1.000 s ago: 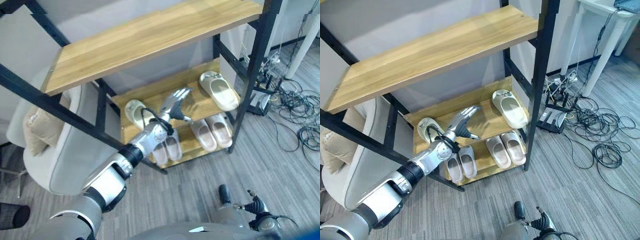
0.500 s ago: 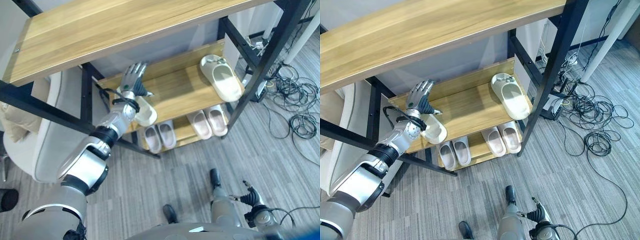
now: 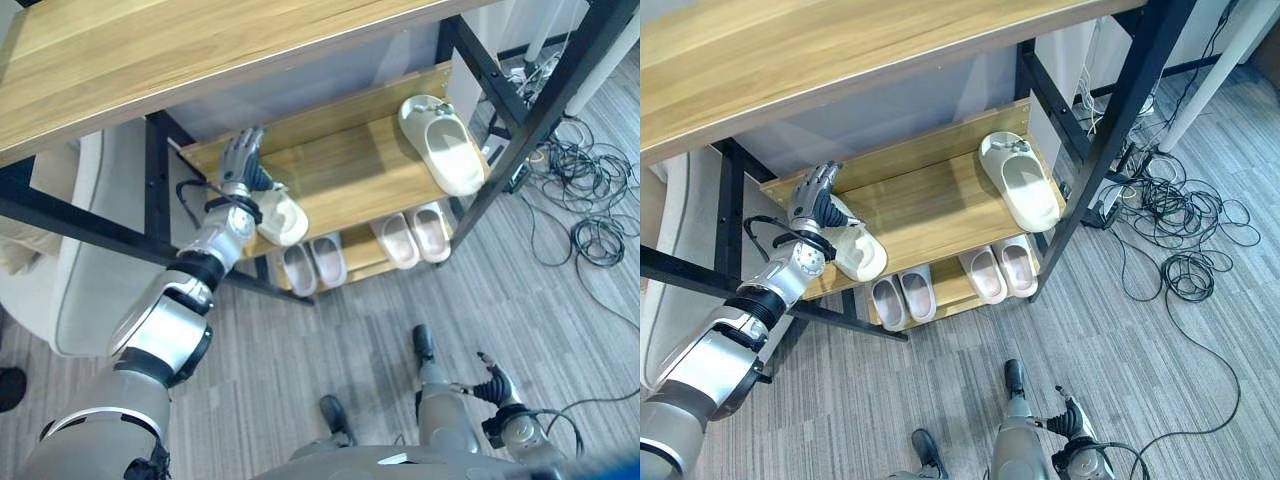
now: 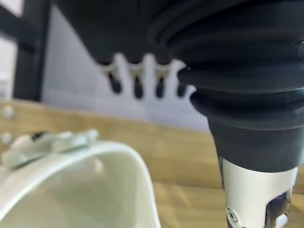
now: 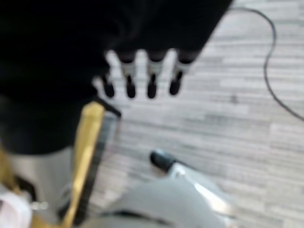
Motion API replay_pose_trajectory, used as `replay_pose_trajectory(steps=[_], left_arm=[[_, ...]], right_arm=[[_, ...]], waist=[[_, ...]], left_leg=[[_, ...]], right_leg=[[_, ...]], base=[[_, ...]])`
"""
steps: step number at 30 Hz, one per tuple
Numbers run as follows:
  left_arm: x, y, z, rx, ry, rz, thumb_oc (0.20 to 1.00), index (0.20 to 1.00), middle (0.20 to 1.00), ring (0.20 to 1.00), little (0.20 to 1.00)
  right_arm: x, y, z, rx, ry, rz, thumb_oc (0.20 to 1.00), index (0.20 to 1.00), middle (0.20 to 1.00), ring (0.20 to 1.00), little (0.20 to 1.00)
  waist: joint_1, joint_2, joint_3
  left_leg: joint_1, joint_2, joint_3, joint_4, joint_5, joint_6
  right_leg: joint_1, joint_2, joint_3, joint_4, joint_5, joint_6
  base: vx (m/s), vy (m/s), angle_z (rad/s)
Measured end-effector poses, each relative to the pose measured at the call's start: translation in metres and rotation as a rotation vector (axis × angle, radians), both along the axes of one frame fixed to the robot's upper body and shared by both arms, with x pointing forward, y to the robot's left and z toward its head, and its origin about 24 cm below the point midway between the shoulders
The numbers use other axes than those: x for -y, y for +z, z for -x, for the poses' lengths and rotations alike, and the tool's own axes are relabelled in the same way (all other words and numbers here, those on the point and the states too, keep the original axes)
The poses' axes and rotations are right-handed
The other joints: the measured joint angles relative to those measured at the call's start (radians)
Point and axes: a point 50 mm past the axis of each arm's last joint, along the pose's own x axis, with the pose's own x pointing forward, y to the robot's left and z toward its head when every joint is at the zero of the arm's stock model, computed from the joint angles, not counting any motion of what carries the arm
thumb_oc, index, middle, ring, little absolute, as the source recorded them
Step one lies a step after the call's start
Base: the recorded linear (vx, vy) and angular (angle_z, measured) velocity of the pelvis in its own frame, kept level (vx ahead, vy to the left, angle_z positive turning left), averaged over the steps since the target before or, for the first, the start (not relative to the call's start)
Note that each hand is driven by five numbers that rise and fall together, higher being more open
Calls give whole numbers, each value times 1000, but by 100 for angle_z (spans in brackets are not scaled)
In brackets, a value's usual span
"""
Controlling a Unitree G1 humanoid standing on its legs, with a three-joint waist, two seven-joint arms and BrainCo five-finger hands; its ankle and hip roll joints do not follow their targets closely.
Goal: Arrange the slippers neatly on the shoe rack.
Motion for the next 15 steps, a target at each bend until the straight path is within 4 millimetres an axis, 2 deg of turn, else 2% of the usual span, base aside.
replay_pose_trajectory(steps=[4,8,15], left_arm=[[-11,-3,3,17,57,21,1000,1000,1000,1000,1000],[-15,-2,3,24,71,44,1000,1000,1000,1000,1000],[-20,-9,5,-6,94,31,1000,1000,1000,1000,1000]], right_arm=[[-3,-1,0,8,-4,-4,1000,1000,1000,1000,1000],[-3,-2,2,3,-5,-3,1000,1000,1000,1000,1000],[-4,-1,-1,10,0,-3,1000,1000,1000,1000,1000]], waist=[[3,-23,-4],[25,-24,-5],[26,-31,-16]], left_leg=[[-1,10,-3,0,7,-5],[-2,13,-3,0,10,-7],[-5,13,-3,0,10,-7]], right_leg=[[2,6,-5,0,1,-2],[1,7,-5,0,2,-4],[-4,7,-5,0,5,-7]], base=[[-1,0,1],[0,0,0],[0,0,0]])
